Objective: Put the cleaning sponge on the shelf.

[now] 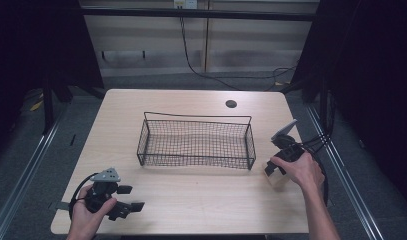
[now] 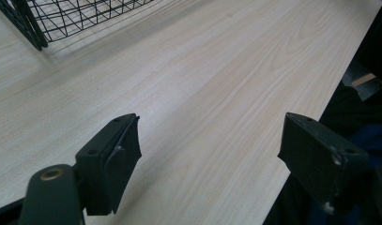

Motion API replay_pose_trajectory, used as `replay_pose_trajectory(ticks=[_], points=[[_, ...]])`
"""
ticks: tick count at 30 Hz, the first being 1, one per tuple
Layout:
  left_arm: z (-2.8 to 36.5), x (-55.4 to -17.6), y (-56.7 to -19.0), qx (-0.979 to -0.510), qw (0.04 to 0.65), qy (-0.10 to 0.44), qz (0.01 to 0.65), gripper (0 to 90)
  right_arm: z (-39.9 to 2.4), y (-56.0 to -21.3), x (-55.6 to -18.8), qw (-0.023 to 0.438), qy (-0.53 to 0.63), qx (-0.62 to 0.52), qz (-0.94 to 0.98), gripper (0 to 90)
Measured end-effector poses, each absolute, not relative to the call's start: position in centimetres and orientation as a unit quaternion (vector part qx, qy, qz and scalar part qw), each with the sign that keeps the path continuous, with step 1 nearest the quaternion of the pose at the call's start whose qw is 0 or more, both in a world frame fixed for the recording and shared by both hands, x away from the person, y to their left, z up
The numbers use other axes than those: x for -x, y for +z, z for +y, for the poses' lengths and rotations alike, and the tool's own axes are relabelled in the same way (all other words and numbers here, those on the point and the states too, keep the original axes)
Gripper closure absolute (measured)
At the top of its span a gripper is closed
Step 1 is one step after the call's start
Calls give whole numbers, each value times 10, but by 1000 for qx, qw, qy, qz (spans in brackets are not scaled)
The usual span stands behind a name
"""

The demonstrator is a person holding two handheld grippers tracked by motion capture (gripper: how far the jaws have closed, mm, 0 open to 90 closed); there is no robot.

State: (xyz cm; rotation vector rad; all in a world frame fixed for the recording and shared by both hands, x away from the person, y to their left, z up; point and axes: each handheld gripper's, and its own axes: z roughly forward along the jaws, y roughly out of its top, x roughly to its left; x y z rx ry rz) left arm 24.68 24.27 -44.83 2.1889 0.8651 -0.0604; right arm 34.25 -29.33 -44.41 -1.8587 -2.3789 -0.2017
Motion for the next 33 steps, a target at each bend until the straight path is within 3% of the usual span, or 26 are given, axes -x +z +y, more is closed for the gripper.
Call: replay_pose_trajectory(ticks=[33], points=[[242, -247, -448, -860, 381, -26, 339, 203, -302, -417, -327, 54, -100, 609, -785, 283]])
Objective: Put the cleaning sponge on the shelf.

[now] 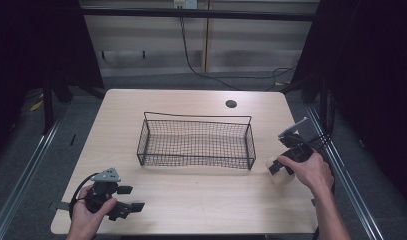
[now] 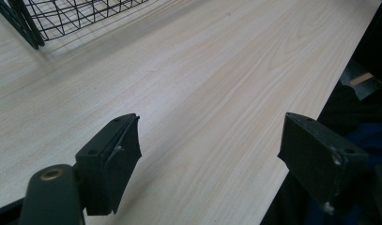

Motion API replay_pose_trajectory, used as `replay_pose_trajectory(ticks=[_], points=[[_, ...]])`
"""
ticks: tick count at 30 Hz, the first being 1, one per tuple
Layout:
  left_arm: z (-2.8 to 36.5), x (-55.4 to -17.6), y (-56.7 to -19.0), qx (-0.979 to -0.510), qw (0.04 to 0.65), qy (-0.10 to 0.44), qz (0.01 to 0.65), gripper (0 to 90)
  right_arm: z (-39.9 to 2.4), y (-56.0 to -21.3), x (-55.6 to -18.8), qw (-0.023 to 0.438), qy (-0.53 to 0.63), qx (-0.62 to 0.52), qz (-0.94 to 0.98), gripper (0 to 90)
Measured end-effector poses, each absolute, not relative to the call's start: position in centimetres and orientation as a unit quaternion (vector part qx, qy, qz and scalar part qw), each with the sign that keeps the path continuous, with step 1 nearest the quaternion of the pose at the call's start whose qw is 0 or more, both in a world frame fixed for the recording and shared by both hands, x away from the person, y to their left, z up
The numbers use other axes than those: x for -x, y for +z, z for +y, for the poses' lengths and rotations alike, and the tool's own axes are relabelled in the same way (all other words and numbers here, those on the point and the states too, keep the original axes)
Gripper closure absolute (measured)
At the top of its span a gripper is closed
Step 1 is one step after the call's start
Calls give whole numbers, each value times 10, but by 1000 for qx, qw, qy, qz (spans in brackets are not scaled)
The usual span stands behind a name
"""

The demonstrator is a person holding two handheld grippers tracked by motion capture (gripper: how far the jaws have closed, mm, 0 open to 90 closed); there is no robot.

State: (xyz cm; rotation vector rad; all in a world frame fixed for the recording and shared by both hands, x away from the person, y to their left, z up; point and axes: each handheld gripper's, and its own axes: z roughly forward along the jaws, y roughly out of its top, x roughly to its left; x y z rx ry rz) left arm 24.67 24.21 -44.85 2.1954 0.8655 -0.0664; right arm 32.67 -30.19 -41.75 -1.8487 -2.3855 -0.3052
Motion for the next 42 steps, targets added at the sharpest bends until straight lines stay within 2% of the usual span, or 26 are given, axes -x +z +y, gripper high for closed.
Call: replay_pose_trajectory(ticks=[42], points=[[241, -247, -449, -860, 383, -32, 337, 203, -294, -374, -324, 47, -113, 582, -804, 283]])
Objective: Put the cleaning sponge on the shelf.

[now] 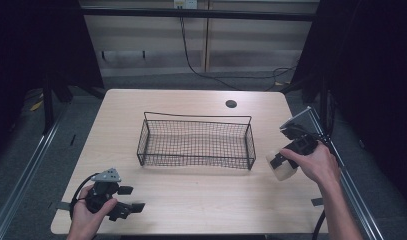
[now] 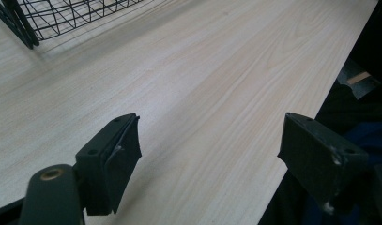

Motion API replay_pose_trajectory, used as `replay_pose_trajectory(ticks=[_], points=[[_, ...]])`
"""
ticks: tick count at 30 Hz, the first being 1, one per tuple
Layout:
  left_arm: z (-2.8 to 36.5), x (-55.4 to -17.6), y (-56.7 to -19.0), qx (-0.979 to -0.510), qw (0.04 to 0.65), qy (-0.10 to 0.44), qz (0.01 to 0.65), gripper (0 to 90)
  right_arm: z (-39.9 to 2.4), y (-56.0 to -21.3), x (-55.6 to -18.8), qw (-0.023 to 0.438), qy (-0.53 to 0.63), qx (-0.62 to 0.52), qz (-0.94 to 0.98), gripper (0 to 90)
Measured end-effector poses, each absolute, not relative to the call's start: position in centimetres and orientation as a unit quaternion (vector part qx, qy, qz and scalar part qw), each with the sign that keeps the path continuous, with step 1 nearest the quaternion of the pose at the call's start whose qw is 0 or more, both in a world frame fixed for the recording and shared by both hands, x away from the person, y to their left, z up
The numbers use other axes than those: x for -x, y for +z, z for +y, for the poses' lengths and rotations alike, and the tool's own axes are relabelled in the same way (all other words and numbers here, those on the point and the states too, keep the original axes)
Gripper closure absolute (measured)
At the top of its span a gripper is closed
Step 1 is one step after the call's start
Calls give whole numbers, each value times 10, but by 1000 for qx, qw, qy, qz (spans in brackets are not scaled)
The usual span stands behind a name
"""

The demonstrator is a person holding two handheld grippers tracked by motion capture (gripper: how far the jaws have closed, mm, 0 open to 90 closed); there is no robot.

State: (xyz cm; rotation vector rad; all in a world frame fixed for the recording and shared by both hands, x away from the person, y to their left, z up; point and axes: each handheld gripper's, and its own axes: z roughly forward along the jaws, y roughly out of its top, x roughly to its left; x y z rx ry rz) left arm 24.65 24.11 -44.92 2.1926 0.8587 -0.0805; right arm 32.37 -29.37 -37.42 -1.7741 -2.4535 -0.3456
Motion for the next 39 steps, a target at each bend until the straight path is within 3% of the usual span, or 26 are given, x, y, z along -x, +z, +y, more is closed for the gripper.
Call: replay_pose_trajectory(ticks=[23, 39], points=[[241, -247, -450, -860, 381, -31, 338, 203, -285, -339, -329, 34, -128, 567, -813, 284], [241, -247, -450, -860, 382, -34, 337, 203, -254, -319, -342, 31, -132, 536, -834, 284]])
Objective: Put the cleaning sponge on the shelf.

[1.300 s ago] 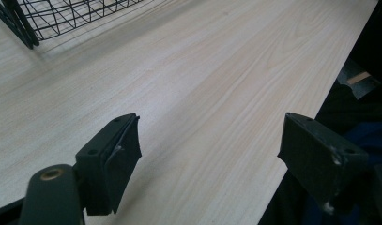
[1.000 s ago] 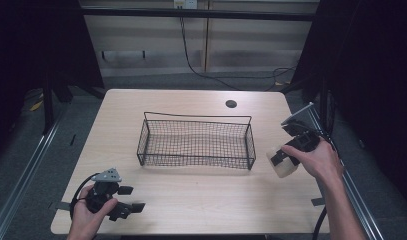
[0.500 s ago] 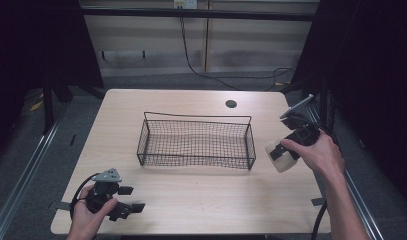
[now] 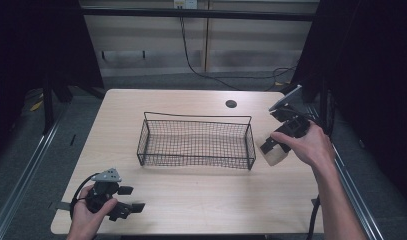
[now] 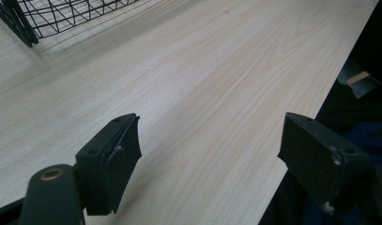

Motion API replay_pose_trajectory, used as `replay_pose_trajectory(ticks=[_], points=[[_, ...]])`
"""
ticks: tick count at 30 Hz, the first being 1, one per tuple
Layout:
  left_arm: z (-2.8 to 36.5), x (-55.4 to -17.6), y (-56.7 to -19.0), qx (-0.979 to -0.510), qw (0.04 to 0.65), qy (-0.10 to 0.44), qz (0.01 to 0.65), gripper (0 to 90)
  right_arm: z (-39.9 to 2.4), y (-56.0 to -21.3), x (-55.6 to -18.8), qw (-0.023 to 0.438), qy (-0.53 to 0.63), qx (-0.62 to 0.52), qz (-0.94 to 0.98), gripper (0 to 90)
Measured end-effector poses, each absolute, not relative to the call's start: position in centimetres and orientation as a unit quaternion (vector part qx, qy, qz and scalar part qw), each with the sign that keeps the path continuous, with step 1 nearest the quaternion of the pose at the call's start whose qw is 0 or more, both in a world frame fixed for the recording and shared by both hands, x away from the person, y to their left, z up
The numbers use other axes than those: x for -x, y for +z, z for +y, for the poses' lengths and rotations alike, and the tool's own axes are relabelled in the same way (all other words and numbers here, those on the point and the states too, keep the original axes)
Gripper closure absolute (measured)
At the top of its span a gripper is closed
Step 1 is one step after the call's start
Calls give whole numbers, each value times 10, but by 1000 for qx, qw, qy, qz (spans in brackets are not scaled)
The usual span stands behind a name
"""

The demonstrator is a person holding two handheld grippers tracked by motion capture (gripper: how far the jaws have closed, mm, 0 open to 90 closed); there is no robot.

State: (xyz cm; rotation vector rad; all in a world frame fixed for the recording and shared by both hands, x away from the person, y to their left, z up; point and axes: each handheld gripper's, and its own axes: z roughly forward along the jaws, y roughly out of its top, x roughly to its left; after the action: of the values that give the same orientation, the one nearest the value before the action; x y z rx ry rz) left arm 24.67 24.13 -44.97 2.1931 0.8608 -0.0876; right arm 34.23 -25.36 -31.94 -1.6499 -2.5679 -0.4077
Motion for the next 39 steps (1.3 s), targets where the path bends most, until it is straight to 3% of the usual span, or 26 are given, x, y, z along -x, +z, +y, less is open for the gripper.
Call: replay_pose_trajectory(ticks=[19, 39], points=[[242, -247, -450, -859, 383, -34, 338, 203, -224, -314, -364, 36, -134, 517, -845, 284], [243, -247, -449, -858, 385, -34, 337, 203, -194, -331, -392, 49, -125, 541, -830, 284]])
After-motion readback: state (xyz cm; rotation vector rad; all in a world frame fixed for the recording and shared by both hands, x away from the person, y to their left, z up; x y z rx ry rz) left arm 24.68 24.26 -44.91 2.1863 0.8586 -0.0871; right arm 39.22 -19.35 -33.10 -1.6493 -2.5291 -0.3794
